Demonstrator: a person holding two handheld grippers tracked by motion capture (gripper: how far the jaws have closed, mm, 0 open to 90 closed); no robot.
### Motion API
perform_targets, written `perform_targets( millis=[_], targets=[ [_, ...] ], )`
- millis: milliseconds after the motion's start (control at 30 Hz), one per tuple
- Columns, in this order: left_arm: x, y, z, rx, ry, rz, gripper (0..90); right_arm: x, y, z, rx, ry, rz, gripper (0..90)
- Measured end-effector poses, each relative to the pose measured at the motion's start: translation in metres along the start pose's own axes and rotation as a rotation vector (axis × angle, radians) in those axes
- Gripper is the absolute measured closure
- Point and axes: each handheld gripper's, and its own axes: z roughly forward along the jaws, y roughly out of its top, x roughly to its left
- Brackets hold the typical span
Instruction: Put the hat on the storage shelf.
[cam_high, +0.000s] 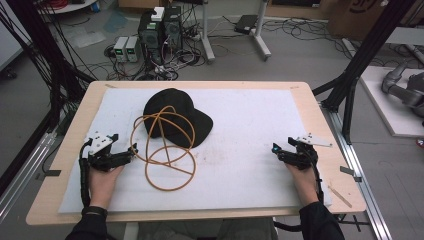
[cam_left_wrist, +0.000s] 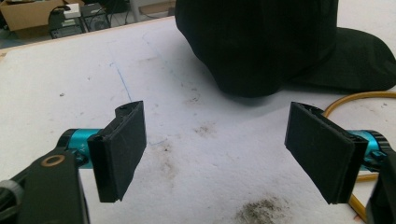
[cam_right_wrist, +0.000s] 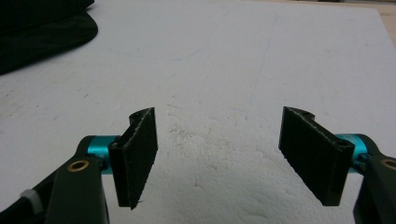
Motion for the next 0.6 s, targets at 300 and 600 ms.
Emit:
perform_targets(
  millis=[300,600],
  targets=[
    [-0.003,0.004,0.007,0.059,-0.019,0.041,26.0,0.001,0.000,0.002,0.013,-0.002,-0.011,28.1],
    [-0.004,0.030,0.024,-0.021,-0.168,0.007,38.4,0.002,0.001,0.002,0.020,-0.002,-0.017,28.2]
  ],
)
